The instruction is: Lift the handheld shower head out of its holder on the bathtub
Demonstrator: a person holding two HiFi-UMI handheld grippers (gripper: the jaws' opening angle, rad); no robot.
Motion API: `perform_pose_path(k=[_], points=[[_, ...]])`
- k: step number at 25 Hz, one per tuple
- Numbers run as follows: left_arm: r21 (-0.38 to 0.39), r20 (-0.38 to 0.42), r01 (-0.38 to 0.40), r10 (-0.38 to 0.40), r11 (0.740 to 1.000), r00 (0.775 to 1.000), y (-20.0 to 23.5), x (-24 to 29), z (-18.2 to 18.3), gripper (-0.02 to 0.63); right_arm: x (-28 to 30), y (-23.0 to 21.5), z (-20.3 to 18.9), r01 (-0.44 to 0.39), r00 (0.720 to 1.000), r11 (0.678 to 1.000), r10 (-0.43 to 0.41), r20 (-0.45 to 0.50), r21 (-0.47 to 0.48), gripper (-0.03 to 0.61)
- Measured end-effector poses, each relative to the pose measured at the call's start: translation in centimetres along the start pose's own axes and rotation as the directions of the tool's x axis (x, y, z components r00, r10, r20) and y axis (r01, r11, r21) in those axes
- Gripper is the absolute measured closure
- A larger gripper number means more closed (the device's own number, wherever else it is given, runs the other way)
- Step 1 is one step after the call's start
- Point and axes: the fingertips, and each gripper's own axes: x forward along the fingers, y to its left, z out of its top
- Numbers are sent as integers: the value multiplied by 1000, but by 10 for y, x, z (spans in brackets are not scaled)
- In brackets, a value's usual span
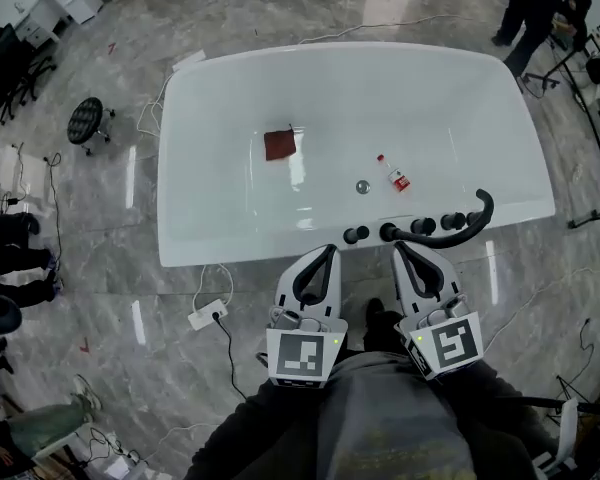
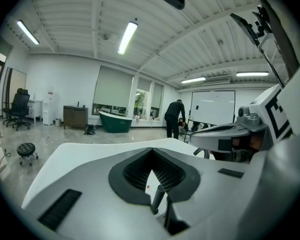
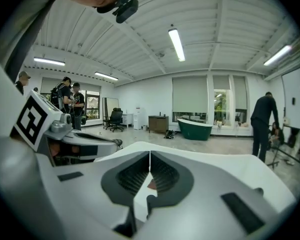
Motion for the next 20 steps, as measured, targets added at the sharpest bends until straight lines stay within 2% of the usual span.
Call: perform_pose_path(k=[8, 15, 20], points=[[32, -33, 41, -40, 999, 999, 1, 21, 2, 611, -5, -18, -16, 58, 998, 998, -57, -30, 39, 574], [83, -34, -9, 12, 996, 999, 4, 14, 16, 611, 11, -35, 1, 46, 998, 996, -49, 40, 77, 574], [79, -56, -29, 34, 996, 998, 10, 14, 10, 611, 18, -35, -4, 25, 999, 995, -28, 28, 95, 574]])
